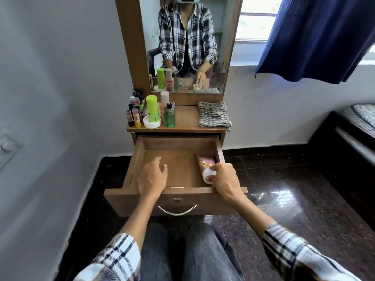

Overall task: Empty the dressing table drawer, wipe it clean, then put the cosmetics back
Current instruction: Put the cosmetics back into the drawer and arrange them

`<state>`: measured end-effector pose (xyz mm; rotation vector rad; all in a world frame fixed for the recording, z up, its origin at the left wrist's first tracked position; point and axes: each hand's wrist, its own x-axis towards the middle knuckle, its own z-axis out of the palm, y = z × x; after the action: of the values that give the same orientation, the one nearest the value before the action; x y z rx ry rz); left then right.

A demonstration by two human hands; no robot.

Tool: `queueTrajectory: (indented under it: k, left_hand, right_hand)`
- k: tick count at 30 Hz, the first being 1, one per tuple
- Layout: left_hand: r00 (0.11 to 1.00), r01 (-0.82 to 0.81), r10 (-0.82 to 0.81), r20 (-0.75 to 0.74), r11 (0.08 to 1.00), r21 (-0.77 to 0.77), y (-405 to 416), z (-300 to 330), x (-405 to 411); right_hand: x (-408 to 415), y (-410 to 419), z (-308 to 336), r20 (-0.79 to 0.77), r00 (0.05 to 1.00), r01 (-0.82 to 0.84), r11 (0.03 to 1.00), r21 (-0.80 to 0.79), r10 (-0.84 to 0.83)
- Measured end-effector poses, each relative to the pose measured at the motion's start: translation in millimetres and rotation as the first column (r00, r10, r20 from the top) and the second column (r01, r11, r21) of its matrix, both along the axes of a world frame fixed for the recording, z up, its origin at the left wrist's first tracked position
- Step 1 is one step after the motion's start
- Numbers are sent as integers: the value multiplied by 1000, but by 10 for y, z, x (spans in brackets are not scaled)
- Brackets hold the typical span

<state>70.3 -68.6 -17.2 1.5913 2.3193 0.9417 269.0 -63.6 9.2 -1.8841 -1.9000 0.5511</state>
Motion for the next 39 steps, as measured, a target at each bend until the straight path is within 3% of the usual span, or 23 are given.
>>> queueTrajectory:
  k: [11, 22, 26, 32, 39]
  left_hand:
    - [1000, -1, 1, 25, 1000, 1, 2, -16, 3]
    - [999, -2, 3, 33, 1000, -29, -8, -4, 11]
    - [999, -12, 13, 44, 999, -41, -5, -18, 7]
    - [999, -19, 20, 47, 999, -28, -9, -28, 2]
    - [997, -19, 25, 78, 997, -77, 15, -46, 9]
  right_hand:
    - [-127, 83, 84, 303, 951, -24, 990, -140, 66]
    - [-155, 199, 49, 351, 934, -12, 986, -169, 71]
    - [-255, 271, 3, 372, 907, -149, 978, -148, 195]
    - [-308, 325, -86, 455, 876, -81, 979, -185, 159]
    - [-300, 576, 54, 406, 888, -50, 923, -383, 216]
